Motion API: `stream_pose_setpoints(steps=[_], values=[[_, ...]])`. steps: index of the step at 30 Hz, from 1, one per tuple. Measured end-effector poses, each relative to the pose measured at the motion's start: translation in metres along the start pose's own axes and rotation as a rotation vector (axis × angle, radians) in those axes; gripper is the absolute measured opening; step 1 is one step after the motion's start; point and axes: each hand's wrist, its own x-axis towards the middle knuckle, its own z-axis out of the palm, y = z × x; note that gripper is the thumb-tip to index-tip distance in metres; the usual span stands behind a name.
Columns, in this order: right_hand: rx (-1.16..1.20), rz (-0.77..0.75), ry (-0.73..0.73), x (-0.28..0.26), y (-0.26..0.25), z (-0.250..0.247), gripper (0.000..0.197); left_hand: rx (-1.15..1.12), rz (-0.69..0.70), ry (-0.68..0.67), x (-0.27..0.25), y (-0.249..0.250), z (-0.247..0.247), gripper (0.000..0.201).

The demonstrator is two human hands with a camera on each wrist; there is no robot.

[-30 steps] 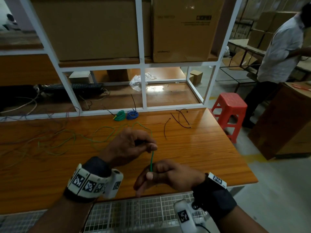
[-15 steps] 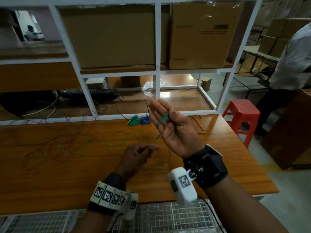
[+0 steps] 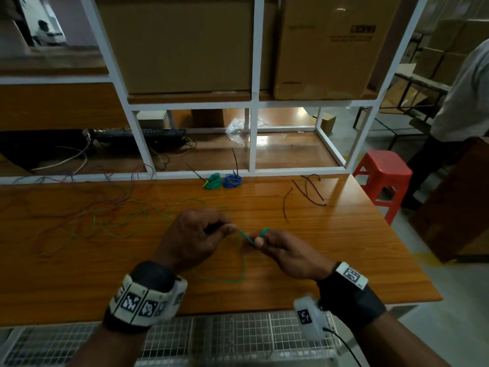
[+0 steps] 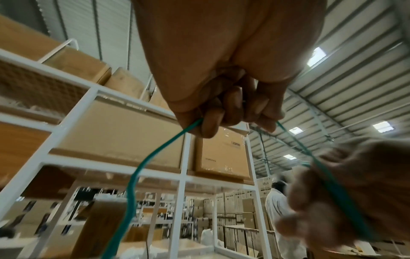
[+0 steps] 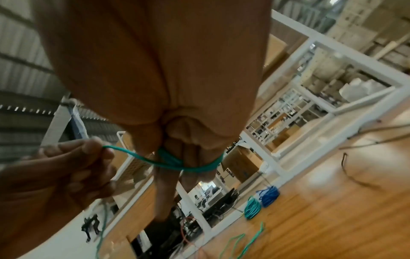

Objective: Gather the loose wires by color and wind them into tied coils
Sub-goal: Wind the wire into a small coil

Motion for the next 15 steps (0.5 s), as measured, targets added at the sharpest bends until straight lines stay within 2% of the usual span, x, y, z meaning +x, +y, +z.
stream_pose_setpoints(steps=[2,5,8,9,11,13,15], values=[[0.141,-0.032,-0.133,-0.006,-0.012,0.005,0.040,0.010,0.071,-0.019,0.017,0.002,-0.009,0.032],[0.379,-0.095,-0.240,-0.008,-0.026,0.010,0.039,-0.041,0.119,-0.087,0.040,0.005,-0.015,0.020],[0.683,-0.104,-0.338,-0.006,-0.039,0.014,0.037,-0.161,0.050,-0.144,0.061,0.005,-0.009,0.016],[0.796,-0.133,-0.355,-0.005,-0.045,0.013,0.036,-0.242,0.024,-0.128,0.066,0.005,-0.006,0.012],[0.997,-0.227,-0.340,-0.002,-0.055,0.008,0.034,-0.398,0.013,-0.015,0.072,0.007,0.001,0.011],[1.140,-0.345,-0.326,0.002,-0.071,0.001,0.031,-0.536,-0.036,0.071,0.072,0.000,0.013,0.019],[1.309,-0.426,-0.321,0.007,-0.088,-0.009,0.031,-0.784,-0.175,0.071,0.067,-0.006,0.027,0.036]])
